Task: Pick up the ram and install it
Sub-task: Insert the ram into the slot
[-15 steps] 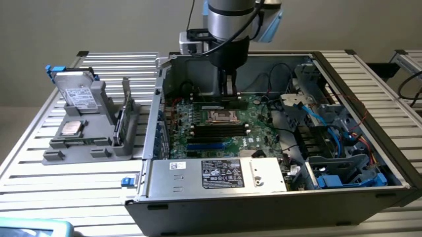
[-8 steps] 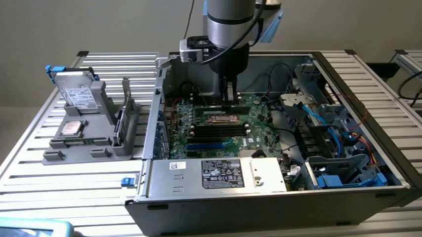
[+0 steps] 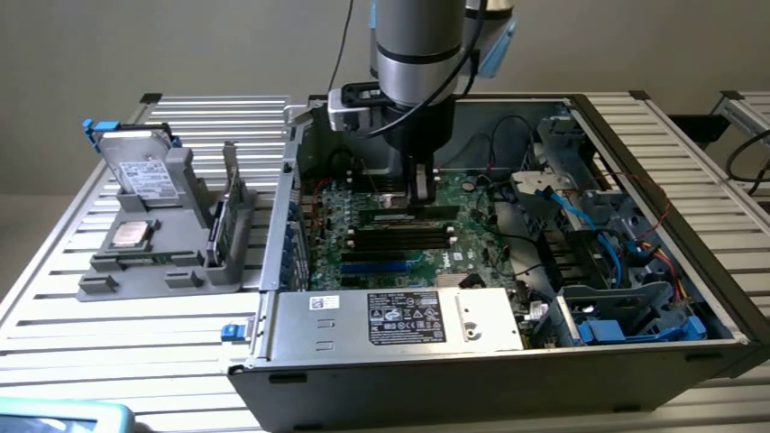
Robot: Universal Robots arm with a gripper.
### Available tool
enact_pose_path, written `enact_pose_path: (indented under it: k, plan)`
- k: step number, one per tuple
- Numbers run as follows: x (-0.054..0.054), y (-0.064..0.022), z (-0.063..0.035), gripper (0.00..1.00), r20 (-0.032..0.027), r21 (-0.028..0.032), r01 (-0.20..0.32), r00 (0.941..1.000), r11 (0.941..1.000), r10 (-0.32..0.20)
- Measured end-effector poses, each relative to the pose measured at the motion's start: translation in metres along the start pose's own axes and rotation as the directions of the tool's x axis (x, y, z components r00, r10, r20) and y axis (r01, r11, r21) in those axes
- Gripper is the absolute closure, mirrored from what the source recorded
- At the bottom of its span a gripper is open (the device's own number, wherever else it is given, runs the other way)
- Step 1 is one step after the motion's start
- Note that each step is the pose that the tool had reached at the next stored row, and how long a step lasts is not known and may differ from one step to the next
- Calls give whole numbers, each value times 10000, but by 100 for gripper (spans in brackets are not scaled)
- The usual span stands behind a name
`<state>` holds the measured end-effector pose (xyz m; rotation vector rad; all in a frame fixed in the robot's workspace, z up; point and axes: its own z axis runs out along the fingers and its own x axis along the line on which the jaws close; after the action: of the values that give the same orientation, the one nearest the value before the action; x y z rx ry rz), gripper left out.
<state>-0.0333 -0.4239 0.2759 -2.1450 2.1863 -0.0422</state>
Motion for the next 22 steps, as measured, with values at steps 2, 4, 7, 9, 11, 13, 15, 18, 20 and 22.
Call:
enact_pose_path:
  k: [2, 4, 7, 9, 11, 13, 15, 18, 20, 22]
  plan:
    - [2, 12, 34, 88, 1, 30, 1, 10000, 10000, -1]
    - [3, 24, 63, 88, 1, 42, 2, 10000, 10000, -2]
    - [2, 25, 70, 88, -4, 41, 2, 10000, 10000, -2]
    - [1, 30, 103, 88, 4, 41, 1, 10000, 10000, -1]
    - [2, 33, 120, 88, 98, 51, -7, 10000, 10000, 6]
    - [2, 39, 128, 88, 274, 82, -21, 9996, 10000, 19]
    - [2, 56, 154, 88, 332, 86, -37, 9994, 10000, 35]
    - [5, 62, 205, 88, 327, 71, -50, 9995, 10000, 47]
    - [6, 65, 243, 88, 329, 68, -55, 9994, 10000, 52]
    - [7, 68, 278, 88, 327, 58, -66, 9994, 10000, 64]
